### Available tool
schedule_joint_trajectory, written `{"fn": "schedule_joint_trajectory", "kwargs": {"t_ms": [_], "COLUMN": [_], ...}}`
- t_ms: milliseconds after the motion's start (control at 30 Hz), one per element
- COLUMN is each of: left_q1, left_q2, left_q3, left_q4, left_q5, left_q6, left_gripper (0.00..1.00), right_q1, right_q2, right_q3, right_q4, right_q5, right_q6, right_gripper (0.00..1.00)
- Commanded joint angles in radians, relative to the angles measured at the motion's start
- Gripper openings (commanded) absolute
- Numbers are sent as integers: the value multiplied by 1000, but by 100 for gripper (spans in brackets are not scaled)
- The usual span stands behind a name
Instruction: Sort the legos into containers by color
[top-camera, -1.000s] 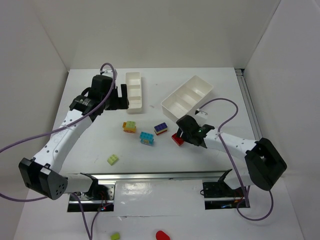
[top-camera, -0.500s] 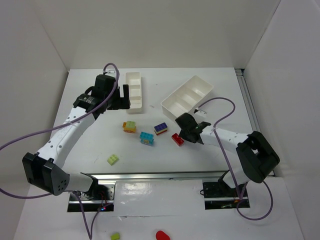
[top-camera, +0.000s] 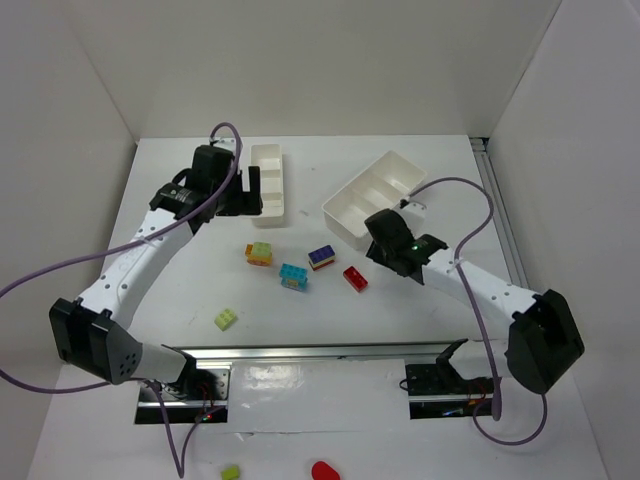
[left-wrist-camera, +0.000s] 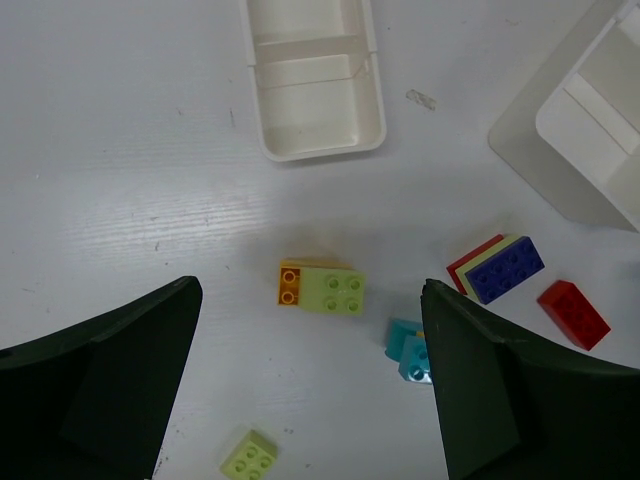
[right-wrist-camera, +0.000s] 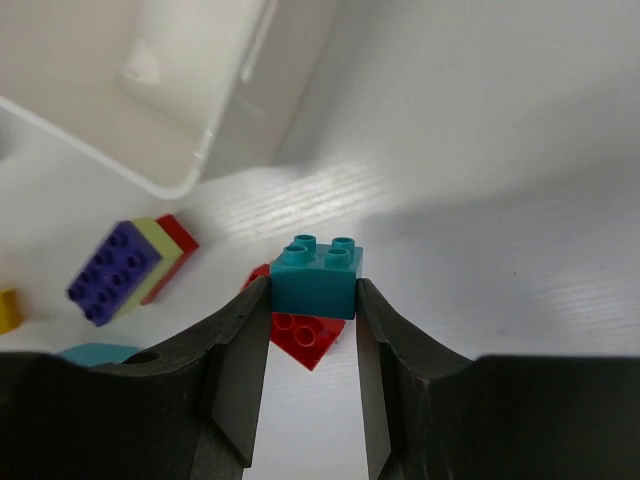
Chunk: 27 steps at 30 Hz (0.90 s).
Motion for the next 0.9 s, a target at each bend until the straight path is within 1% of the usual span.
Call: {"fn": "schedule_joint_trajectory", "kwargs": {"t_ms": [0,67,133,200,333,400,467,533,733,767,867], "left_q1": [13,13,13,23,23,23,32,32,41,41,50], "left_q2": [16,25,34,34,34,34,34,43,52,63,75], "left_q3": [43,43,43,52,52,52,52,61,61,61,79], "left_q4": [23,23,23,23,23,23,23,23,14,14,2], "left_q5": [19,28,39,39,30,20,20,11,11,20,42], "left_q6": [5,-4,-4,-14,-23,-32,-41,-41,-41,-41,-41], "left_gripper": [100,100,100,100,100,100,100,100,100,100,100], "right_q1": [-33,-63,-99,-122,-213,-241,-273,-294,-417,-446,-480], "right_q2": [-65,-77,-64,-28,41,99,163,202,341,387,466], "right_q3": [108,148,222,300,397,438,499,542,598,613,679], "right_q4": [-69,-69,-69,-69,-5,18,30,67,179,191,191], "right_q5": [39,27,5,-18,-84,-126,-136,-136,-147,-162,-179], "right_q6": [-84,-142,-185,-234,-303,-337,-365,-377,-386,-395,-395], "right_gripper": [31,31,31,31,31,32,32,32,33,33,34]}}
